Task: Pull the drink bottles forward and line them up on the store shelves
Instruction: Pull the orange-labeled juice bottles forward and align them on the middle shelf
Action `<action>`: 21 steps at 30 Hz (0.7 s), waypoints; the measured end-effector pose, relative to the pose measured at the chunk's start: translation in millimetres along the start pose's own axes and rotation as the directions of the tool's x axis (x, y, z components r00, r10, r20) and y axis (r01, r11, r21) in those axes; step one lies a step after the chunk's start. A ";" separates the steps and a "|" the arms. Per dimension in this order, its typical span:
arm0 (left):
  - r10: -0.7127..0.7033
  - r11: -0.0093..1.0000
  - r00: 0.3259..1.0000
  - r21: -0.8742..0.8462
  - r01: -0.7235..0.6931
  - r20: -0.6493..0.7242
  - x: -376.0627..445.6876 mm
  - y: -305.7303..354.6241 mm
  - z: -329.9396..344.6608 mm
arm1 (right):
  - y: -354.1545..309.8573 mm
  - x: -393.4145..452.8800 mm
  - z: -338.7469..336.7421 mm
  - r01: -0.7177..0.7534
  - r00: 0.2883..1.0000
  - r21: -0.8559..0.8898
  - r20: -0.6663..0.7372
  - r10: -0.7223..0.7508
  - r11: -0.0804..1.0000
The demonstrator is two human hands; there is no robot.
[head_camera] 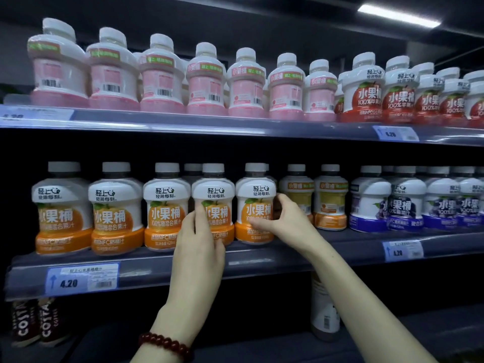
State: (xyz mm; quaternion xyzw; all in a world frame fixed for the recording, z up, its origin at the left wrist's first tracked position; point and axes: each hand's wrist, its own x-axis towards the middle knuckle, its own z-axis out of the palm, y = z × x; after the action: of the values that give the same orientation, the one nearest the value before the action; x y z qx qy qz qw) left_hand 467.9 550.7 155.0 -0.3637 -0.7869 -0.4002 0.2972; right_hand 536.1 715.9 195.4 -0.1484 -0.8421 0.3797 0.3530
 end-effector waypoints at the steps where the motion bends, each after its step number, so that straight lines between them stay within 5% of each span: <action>1: 0.014 1.000 1.000 -0.005 -0.014 -0.002 -1.0 -1.3 -1.0 | -0.4 -1.9 3.2 0.010 0.999 -0.003 -0.038 -0.010 1.000; 14: 0.063 0.996 0.998 -0.066 -0.062 0.006 -9.9 -4.3 -2.5 | -7.9 -10.3 12.3 -0.016 0.992 0.004 -0.121 0.016 1.000; 21: 0.172 0.970 0.976 -0.152 -0.192 -0.135 -9.2 31.3 21.7 | 5.8 -9.1 4.0 0.049 0.996 0.063 -0.078 -0.044 0.997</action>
State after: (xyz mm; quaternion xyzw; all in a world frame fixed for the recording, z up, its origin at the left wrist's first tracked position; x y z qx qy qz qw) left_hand 494.6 578.9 150.1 -0.4326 -0.6953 -0.4558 0.3489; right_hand 539.6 712.9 184.8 -0.1316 -0.8184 0.3926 0.3984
